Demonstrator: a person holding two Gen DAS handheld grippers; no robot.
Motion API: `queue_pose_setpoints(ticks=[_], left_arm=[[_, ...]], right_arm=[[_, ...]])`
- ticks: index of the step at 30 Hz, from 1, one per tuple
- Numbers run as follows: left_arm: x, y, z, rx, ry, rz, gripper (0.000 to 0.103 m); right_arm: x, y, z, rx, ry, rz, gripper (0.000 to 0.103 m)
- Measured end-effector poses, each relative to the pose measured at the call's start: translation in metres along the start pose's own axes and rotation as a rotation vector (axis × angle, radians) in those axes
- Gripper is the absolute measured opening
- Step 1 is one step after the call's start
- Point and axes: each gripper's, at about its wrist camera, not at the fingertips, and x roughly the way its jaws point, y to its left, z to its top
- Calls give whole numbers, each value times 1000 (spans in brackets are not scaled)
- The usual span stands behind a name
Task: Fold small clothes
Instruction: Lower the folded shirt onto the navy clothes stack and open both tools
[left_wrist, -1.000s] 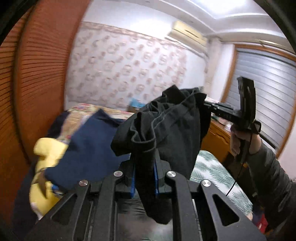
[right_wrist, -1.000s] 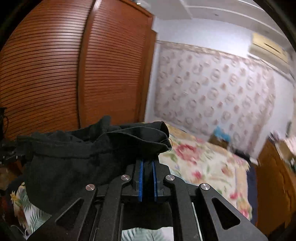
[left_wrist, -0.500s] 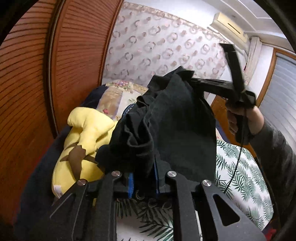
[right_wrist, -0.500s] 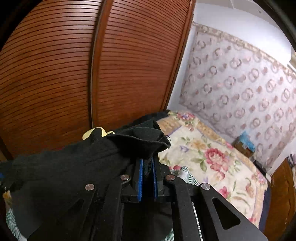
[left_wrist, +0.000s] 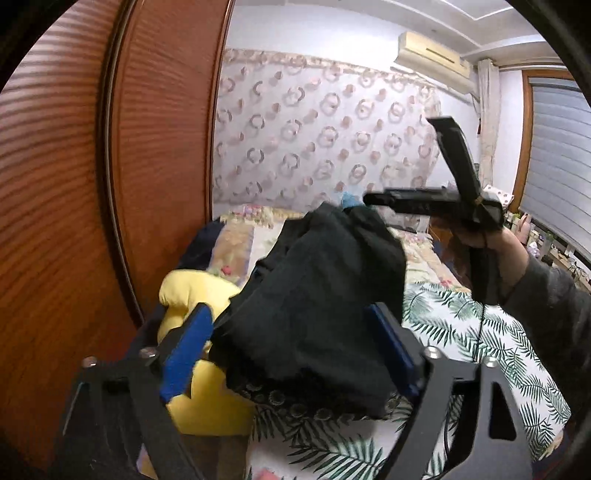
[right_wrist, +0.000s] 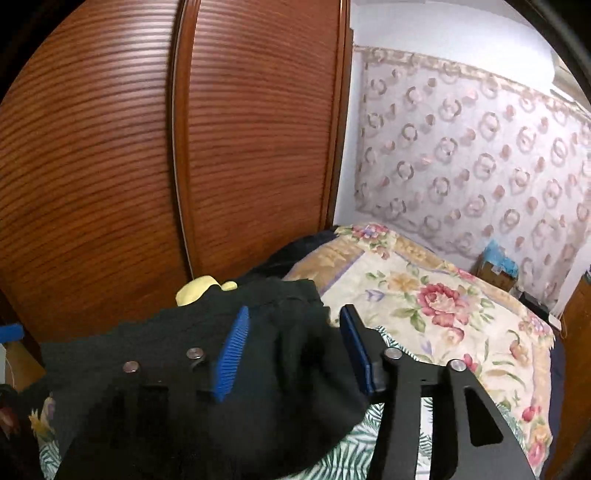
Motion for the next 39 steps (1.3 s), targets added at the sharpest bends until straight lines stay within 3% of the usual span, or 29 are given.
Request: queue_pose_setpoints(ticks=[6,11,16,21,25,33,39], left_arm=[[-12,-25,5,42,-50,-7,89],[-19,-57,2,97,-53,-21,89],[-26,-86,0,99,-53,-77,89],[-36,-127,-3,133,-50,-110,89],[-42,-156,-3,154,-52,-146,89],[-55,-197,-5,181,-63,-166,89],[-60,-209,-6,189,-63,-174,89]], right_arm=[[-69,9,-40,39,-33,-9,62],[-140,23,-81,100,-59,-70,62],[-207,36,-119,166,-106,-112,63],[-265,50,-148,196,-139,-178,75],[-306,55,-166,234,-162,-245,80],[-365,55,-193,320,-181,-391,80],[-374,61,-196,353,-192,-430,80]])
